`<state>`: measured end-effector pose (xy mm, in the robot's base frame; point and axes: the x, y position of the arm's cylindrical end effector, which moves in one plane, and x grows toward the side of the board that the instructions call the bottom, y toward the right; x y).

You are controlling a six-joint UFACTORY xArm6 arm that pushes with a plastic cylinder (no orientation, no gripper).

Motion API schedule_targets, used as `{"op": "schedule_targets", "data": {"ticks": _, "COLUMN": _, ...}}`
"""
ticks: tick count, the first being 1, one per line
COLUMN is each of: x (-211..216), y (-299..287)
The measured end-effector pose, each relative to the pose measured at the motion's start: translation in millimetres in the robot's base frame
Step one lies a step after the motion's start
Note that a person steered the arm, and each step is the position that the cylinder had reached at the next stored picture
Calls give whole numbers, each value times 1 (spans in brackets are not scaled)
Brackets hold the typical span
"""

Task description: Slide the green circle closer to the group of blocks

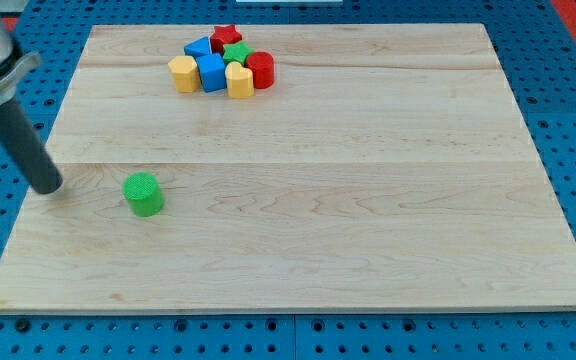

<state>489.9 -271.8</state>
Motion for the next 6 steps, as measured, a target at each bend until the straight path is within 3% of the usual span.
{"op": "schedule_targets", "data": {"ticks": 1, "x": 27, "y": 9}}
{"op": "schedule_targets", "data": {"ticks": 2, "x": 34, "y": 60}}
{"op": "schedule_targets", "data": {"ticks": 4, "x": 27, "y": 112}}
{"op": "schedule_targets", "data": {"ticks": 6, "x": -8, "y": 114}}
